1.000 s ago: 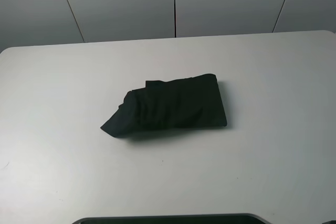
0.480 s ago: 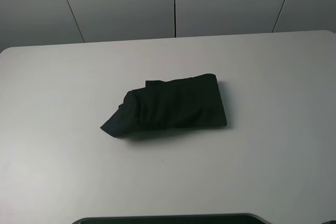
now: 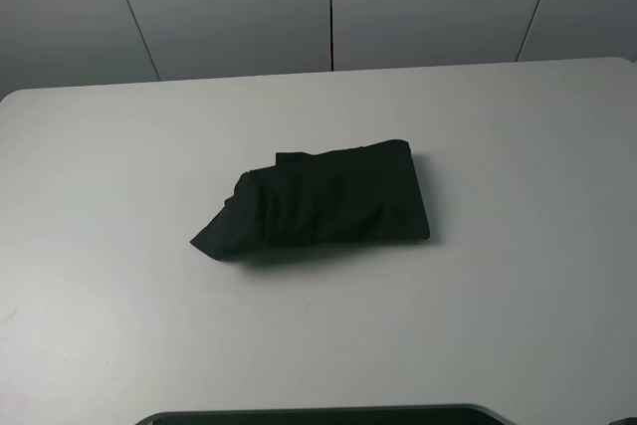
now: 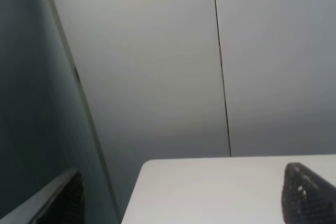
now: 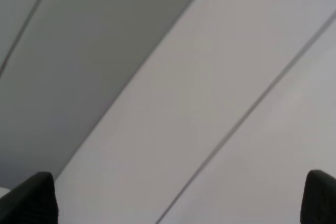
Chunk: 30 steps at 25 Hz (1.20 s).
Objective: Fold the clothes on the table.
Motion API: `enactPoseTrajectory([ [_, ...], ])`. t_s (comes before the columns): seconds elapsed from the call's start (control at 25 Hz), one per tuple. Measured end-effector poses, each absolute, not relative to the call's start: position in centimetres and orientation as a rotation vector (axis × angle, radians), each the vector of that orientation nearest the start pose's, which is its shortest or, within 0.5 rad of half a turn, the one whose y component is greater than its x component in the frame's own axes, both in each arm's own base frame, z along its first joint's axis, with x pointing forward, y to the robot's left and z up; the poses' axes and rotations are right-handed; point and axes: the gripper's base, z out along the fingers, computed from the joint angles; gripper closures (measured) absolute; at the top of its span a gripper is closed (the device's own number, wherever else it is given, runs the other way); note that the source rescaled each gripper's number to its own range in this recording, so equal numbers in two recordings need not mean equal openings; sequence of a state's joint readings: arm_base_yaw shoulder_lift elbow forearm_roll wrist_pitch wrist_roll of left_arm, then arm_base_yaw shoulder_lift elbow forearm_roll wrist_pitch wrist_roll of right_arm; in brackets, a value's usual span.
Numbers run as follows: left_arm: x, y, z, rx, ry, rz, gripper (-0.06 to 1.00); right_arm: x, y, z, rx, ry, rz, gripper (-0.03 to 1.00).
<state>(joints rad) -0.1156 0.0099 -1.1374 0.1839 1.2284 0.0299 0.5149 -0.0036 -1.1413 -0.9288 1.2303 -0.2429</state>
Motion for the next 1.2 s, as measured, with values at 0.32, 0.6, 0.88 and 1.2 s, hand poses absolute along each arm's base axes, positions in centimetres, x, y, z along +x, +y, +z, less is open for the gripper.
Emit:
enactPoseTrajectory([
  [0.32, -13.9, -0.2, 41.1, 0.035, 1.53, -0.001, -0.05, -12.7, -5.2, 40.5, -0.025, 1.566, -0.418, -0.03],
  [0.6, -10.9, -1.5, 39.1, 0.052, 1.649, -0.086, -0.05, -8.0, 0.0, 36.6, -0.053, 1.778, -0.069, -0.03],
  [0.88, -6.0, -1.6, 34.4, 0.063, 1.887, -0.169, -0.05, -2.5, 0.1, 30.4, -0.064, 1.996, -0.03, -0.03],
  [1.2, -1.9, -1.3, 29.1, 0.051, 2.063, -0.166, -0.05, -0.9, 0.1, 27.8, -0.112, 2.066, -0.032, -0.03],
])
